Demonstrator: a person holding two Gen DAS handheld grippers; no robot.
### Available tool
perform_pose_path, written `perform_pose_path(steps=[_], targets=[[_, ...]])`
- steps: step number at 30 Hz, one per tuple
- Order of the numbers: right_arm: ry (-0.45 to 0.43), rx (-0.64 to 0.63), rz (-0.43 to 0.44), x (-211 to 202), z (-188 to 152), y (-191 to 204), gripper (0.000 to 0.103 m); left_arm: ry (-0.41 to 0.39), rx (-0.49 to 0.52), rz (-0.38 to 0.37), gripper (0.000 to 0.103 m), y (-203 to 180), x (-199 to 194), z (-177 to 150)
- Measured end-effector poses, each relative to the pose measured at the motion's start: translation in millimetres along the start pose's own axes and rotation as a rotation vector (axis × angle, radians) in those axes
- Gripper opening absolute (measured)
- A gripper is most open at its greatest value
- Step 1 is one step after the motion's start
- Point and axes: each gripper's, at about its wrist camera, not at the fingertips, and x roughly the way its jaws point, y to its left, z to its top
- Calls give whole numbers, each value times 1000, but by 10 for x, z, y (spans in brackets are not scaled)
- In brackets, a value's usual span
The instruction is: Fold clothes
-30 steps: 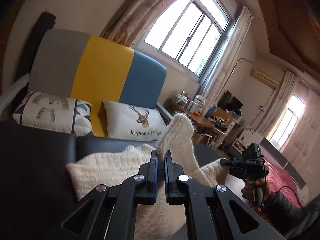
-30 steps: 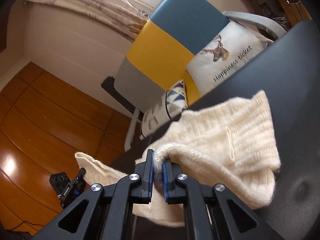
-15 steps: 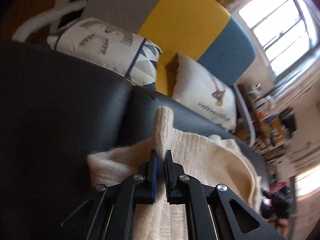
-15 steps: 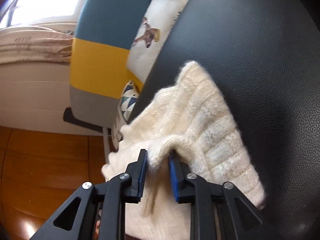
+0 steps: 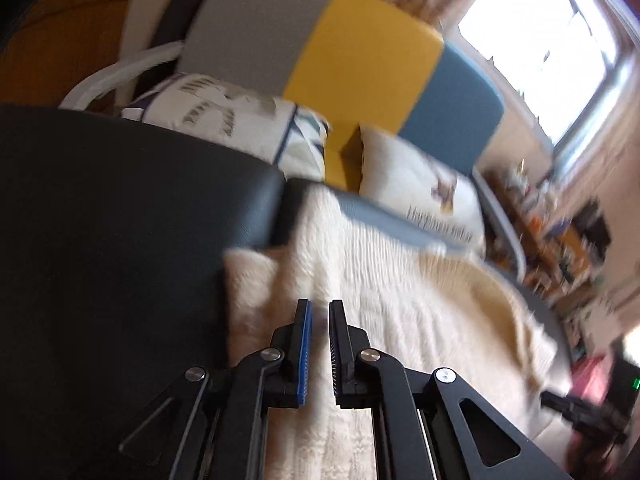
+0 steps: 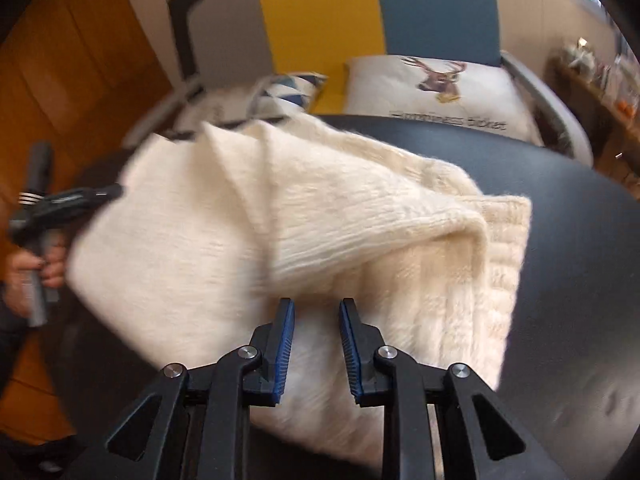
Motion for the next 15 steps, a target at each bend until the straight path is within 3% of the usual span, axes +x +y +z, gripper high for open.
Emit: perform_pose_path(steps=[4, 10, 15], targets=[[48, 82, 86, 25, -177, -120, 23, 59, 150, 88, 7, -182, 73, -140], [111, 180, 236, -252, -864, -179, 22, 114, 183, 62, 7, -135, -218, -488], [140, 238, 342, -538, -1515, -141, 19, 122, 189, 72, 7, -92, -593, -967]])
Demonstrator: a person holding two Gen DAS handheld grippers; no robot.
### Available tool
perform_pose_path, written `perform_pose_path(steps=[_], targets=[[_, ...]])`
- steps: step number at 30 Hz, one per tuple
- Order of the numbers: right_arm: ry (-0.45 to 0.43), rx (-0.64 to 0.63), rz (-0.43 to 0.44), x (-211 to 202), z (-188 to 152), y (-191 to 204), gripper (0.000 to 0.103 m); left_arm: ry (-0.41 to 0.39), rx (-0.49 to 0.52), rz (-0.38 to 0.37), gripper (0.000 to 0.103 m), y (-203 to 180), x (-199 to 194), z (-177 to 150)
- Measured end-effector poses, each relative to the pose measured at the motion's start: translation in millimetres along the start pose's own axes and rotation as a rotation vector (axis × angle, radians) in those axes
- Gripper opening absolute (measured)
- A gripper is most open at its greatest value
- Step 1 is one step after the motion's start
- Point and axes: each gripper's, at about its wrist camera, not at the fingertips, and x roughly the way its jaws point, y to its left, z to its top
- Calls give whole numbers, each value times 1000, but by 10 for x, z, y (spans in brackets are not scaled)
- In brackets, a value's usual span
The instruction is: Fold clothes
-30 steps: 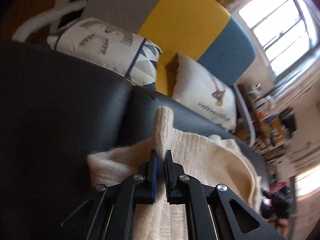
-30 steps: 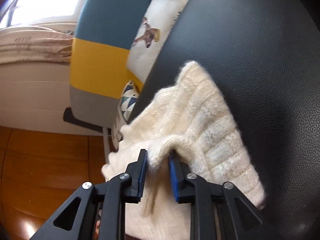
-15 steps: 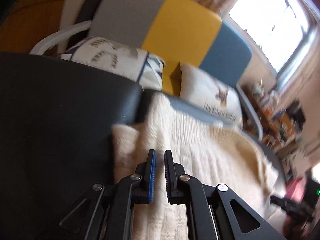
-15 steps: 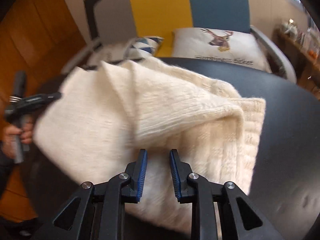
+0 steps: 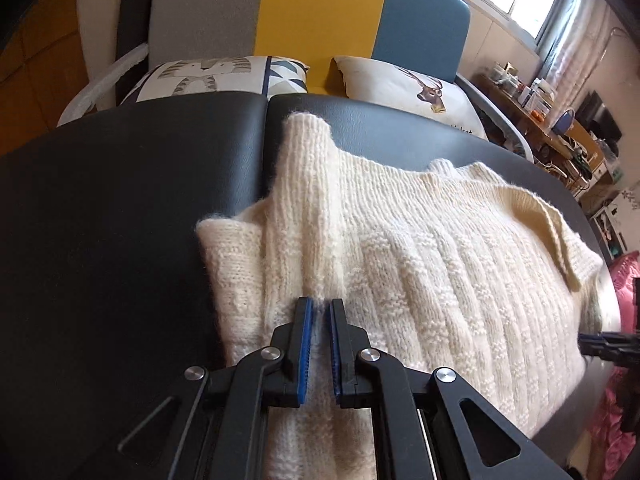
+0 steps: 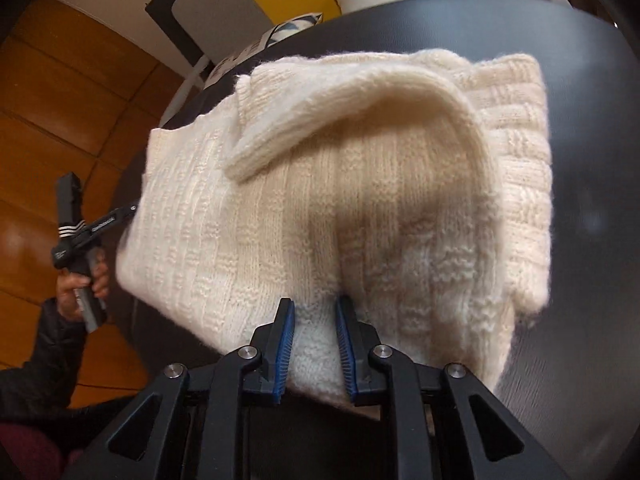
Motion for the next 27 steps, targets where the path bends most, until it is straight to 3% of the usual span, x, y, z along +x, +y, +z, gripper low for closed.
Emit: perform_pose_path(steps=[3, 4, 7, 10, 12, 16, 19, 23, 26, 27], targets=[[-32, 23, -1, -234, -272, 6, 19, 19, -45, -41, 7, 15, -177, -306], [-73, -20, -39, -360, -335, 84, 20, 21, -53, -50, 7, 15, -240, -394], [-210, -270, -284, -656, -435, 511, 22, 26, -100, -80, 11, 69, -385, -587], [-280, -498, -490, -626, -306, 829, 25, 12, -195, -122, 11, 201, -477, -691], [-273, -668, -602, -497, -300, 901, 25, -3, -245, -136, 11, 260, -527, -742], [-226, -931, -776, -48, -282, 1012, 26, -33, -239, -128, 26, 210, -617, -787], [-272, -1078, -848, 127, -285, 1075, 26, -25, -206, -110, 29, 153, -608, -773], [-254, -1149, -856, 342, -135, 1115, 28, -12, -207, -132, 35, 197, -561, -703], [-240, -1158, -931, 463, -10, 1102, 17, -6, -219, -147, 38, 237, -513, -659], [-245, -1129, -927, 459, 48, 1093, 5, -5, -221, -149, 38, 241, -503, -656]])
